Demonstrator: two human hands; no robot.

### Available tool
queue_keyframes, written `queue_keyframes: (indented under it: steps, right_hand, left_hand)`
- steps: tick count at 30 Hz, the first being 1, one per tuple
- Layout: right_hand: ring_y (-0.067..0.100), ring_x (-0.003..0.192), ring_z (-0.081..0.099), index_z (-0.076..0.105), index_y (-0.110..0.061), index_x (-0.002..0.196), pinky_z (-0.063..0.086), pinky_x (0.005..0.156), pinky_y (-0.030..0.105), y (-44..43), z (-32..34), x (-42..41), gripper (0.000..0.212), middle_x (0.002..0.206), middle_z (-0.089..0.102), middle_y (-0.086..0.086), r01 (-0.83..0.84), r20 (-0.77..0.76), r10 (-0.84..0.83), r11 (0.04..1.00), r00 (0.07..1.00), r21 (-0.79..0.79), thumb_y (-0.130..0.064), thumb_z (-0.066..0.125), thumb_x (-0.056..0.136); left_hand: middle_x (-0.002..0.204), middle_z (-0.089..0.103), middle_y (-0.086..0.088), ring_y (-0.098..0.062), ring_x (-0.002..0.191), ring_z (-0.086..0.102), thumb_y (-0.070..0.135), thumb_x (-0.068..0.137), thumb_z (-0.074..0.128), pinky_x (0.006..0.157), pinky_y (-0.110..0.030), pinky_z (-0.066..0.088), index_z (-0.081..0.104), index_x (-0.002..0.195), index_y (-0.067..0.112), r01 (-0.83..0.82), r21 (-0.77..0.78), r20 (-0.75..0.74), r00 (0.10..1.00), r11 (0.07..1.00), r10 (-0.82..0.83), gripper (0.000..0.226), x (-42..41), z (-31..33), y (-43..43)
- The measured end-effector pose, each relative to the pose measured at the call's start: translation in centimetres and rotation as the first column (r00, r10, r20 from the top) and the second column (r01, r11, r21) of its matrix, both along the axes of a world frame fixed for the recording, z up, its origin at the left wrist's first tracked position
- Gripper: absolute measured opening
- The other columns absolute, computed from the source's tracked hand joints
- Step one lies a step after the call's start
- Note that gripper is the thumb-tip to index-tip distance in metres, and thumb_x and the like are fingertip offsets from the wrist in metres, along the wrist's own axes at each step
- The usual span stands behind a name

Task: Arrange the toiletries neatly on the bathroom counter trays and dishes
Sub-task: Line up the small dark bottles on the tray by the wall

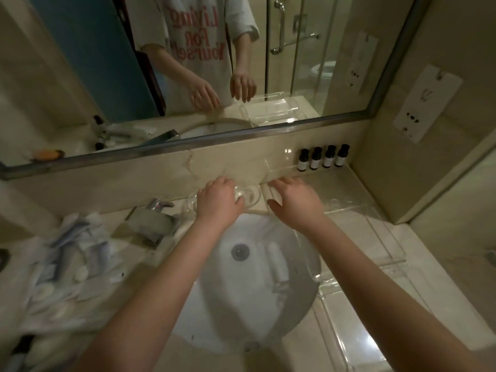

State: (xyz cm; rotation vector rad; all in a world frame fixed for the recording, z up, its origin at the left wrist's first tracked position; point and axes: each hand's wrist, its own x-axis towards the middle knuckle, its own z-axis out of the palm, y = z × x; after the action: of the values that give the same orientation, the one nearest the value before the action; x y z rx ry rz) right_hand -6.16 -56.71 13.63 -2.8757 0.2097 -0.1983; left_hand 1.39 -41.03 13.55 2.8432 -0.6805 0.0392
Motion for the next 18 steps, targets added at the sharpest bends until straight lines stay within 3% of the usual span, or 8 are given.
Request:
queue_keyframes:
  steps: [6,18]
  right_hand:
    - [0.028,0.113,0.051,0.051,-0.020,0.129,0.045,0.089,0.037,8.5,-1.4,-0.8,0.043,0.129,0.056,0.003,-0.101,-0.043,0.102,0.995,0.994,0.026,-0.033,0.054,0.088]
    - [0.026,0.114,0.051,0.050,-0.021,0.130,0.044,0.090,0.036,25.8,-5.6,0.0,0.041,0.130,0.056,0.002,-0.391,-0.180,0.406,0.913,0.896,0.112,-0.031,0.052,0.090]
  left_hand:
    - [0.118,0.059,-0.013,-0.034,0.111,0.054,0.033,0.086,0.055,0.090,-0.040,0.045,0.060,0.114,0.011,-0.100,-0.066,-0.058,0.994,0.993,0.096,0.036,-2.1,-2.1,9.0]
    - [0.127,0.054,-0.008,-0.028,0.116,0.050,0.038,0.090,0.050,0.094,-0.039,0.043,0.056,0.120,0.011,-0.385,0.065,-0.214,0.896,0.921,0.390,0.041,-6.5,-7.3,28.5]
